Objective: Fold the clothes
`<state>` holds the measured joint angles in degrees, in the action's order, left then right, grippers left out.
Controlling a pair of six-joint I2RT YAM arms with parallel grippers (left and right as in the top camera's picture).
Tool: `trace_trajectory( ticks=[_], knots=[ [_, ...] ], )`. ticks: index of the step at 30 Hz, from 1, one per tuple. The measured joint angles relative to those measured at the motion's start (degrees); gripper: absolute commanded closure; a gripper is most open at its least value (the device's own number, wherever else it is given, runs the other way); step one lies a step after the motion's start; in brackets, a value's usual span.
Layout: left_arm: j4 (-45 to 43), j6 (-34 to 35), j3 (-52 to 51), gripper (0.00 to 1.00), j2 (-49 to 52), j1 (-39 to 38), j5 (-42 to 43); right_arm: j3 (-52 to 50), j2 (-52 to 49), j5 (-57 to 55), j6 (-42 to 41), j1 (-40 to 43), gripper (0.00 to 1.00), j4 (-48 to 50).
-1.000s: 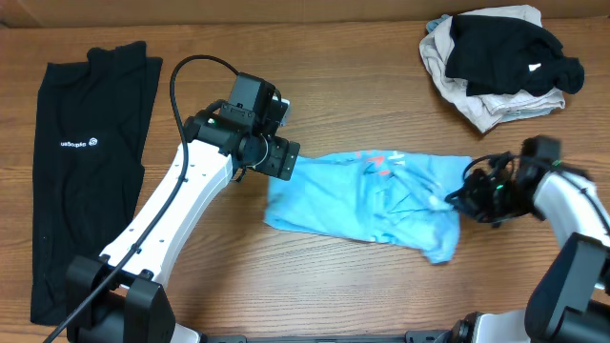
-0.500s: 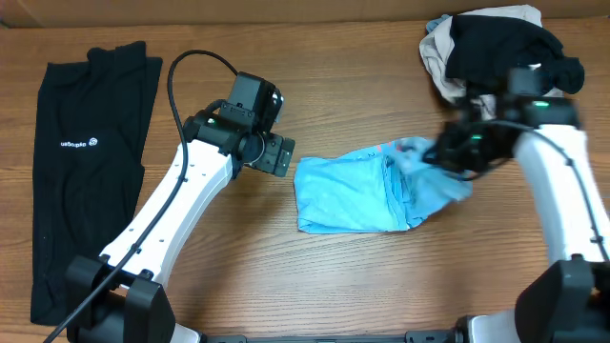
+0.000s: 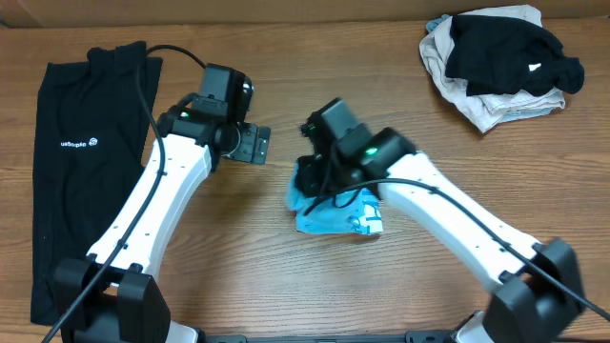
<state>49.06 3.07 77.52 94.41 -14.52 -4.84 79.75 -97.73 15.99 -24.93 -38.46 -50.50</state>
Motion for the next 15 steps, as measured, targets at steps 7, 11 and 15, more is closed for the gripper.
trace_trajectory(
  ticks=[7, 11, 15],
  knots=[
    [0.0, 0.0, 0.0, 0.00, 0.0, 1.5, -0.2, 0.1, -5.6, -1.6, -2.4, -1.6, 0.05, -0.3],
    [-0.7, 0.0, 0.0, 0.00, 0.0, 1.5, -0.1, 3.0, -5.5, -3.0, -2.3, -0.6, 0.02, -5.2],
    [-1.1, 0.0, 0.0, 0.00, 0.0, 1.5, -0.1, 7.2, -3.2, -5.8, -1.7, 1.9, 0.02, -9.9]
  ],
)
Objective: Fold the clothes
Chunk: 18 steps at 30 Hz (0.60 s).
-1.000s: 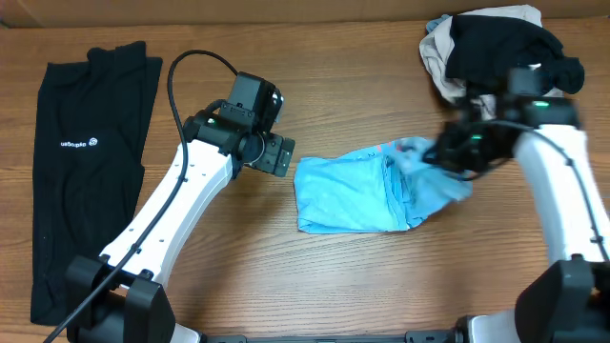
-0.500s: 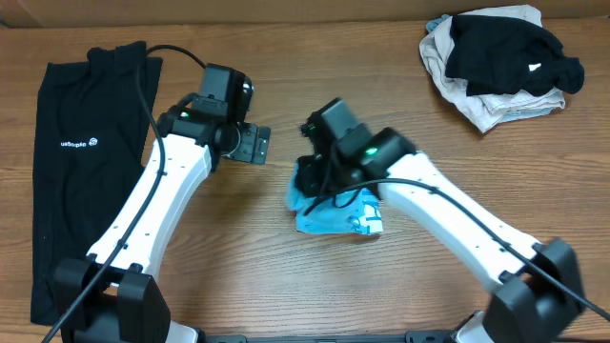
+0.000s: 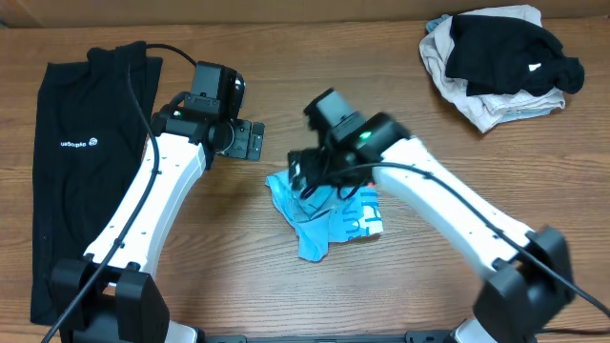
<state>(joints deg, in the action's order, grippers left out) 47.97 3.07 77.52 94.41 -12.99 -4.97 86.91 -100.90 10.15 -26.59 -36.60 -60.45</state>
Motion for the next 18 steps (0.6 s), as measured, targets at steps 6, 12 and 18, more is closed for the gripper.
trace_trajectory(
  ticks=[6, 12, 18],
  knots=[
    [-0.8, 0.0, 0.0, 0.00, 0.0, 0.0, 0.0, 1.5, 2.8, -2.7, 0.9, 4.0, 0.08, -3.5],
    [-2.2, 0.0, 0.0, 0.00, 0.0, 0.2, 0.0, -3.0, 1.6, -3.4, 1.9, 3.6, 0.18, 2.5],
    [-3.0, 0.0, 0.0, 0.00, 0.0, 2.7, 0.0, -6.4, -3.6, -4.2, 5.1, 0.9, 0.22, 6.7]
  ],
)
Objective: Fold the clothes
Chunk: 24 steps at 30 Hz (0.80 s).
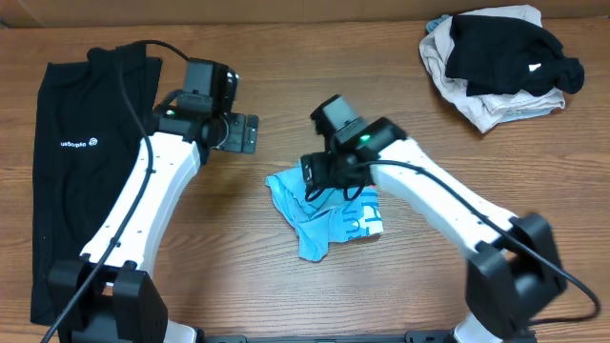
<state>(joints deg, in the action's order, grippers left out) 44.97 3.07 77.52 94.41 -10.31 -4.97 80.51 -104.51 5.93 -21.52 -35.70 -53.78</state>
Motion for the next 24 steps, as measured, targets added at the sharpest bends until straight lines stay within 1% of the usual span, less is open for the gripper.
trace_trajectory(
  ticks=[1, 3, 6, 7, 8, 9, 11, 19, 22, 24],
  knots=[
    [0.0, 0.0, 0.0, 0.00, 0.0, 0.6, 0.0, -0.2, -0.8, -0.2, 0.6, -0.2, 0.25, 0.4],
    [0.1, 0.0, 0.0, 0.00, 0.0, 1.7, 0.0, -0.3, -2.1, -0.4, 1.6, -0.3, 0.34, 1.4],
    [0.3, 0.0, 0.0, 0.00, 0.0, 2.7, 0.0, -0.3, -3.0, -1.0, 2.5, -0.3, 0.57, 2.7],
    [0.3, 0.0, 0.0, 0.00, 0.0, 3.0, 0.0, -0.3, -3.0, -1.3, 2.8, -0.3, 0.66, 3.1],
    [0.3, 0.0, 0.0, 0.00, 0.0, 3.1, 0.0, -0.3, -3.0, -1.5, 3.0, -0.3, 0.79, 3.4],
    [0.3, 0.0, 0.0, 0.00, 0.0, 3.4, 0.0, -0.3, -3.0, -1.7, 3.5, -0.3, 0.87, 3.5],
    [0.2, 0.0, 0.0, 0.00, 0.0, 3.7, 0.0, -0.3, -3.0, -1.8, 3.5, -0.3, 0.96, 3.5],
    [-0.3, 0.0, 0.0, 0.00, 0.0, 5.7, 0.0, 2.3, -3.0, -1.7, 3.8, -0.3, 0.96, 4.3],
    [-0.4, 0.0, 0.0, 0.00, 0.0, 6.3, 0.0, 3.6, -3.0, -0.5, 3.7, -0.3, 0.96, 8.5],
    [-0.5, 0.0, 0.0, 0.00, 0.0, 6.3, 0.0, 4.2, -3.0, 1.4, 3.3, -0.3, 0.94, 12.7]
  ],
)
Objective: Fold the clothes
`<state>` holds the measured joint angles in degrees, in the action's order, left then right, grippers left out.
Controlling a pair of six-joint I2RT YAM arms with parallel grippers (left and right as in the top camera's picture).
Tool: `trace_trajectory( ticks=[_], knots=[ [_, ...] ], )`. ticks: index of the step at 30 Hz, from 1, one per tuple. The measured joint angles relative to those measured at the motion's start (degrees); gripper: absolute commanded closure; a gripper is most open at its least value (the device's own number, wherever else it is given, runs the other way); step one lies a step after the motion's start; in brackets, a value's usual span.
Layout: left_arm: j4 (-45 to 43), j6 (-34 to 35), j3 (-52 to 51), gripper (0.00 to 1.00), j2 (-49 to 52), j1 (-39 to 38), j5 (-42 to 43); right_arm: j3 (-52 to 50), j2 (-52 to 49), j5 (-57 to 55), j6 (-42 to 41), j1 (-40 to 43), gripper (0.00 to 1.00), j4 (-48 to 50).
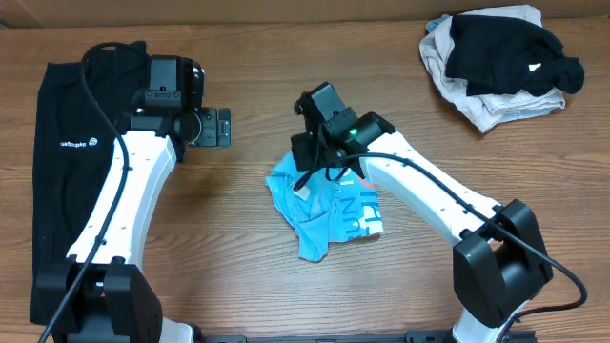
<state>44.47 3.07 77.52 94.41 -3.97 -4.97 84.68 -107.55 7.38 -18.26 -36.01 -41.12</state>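
A crumpled light-blue garment (329,217) with white print lies at the table's middle. My right gripper (303,170) is down on its upper left edge. The cloth there is drawn up toward the fingers, so the gripper looks shut on it, though the wrist hides the fingertips. My left gripper (220,127) hovers over bare wood to the garment's upper left, well apart from it, open and holding nothing.
A long black garment (81,181) with a small white logo lies flat along the left side, partly under the left arm. A heap of black and beige clothes (500,59) sits at the far right corner. The wooden table (238,267) shows between them.
My left gripper has drawn back to the left, toward the black garment. My right gripper has shifted slightly up and left, and the blue garment's upper left edge has risen with it.
At first the blue garment was bunched small under my right gripper, with my left gripper close by. Then it lay spread out to the left and front. Since then my left arm has kept withdrawing leftward while my right gripper stayed on the garment's upper left part.
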Motion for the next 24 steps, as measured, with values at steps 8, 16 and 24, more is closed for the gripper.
trace_trajectory(
  ticks=[8, 16, 24],
  knots=[
    [-0.2, 0.0, 0.0, 0.00, 0.0, 0.0, 0.0, 0.4, 0.0, 5.4, -2.0, 0.0, 0.19, 6.8],
    [-0.4, 0.0, 0.0, 0.00, 0.0, 0.0, 0.0, 2.8, 0.4, 7.9, -3.6, 2.0, 0.01, -10.4],
    [-0.2, 0.0, 0.0, 0.00, 0.0, 0.0, 0.5, 3.2, 8.0, 5.4, -7.6, 7.8, 0.00, -23.3]
  ],
)
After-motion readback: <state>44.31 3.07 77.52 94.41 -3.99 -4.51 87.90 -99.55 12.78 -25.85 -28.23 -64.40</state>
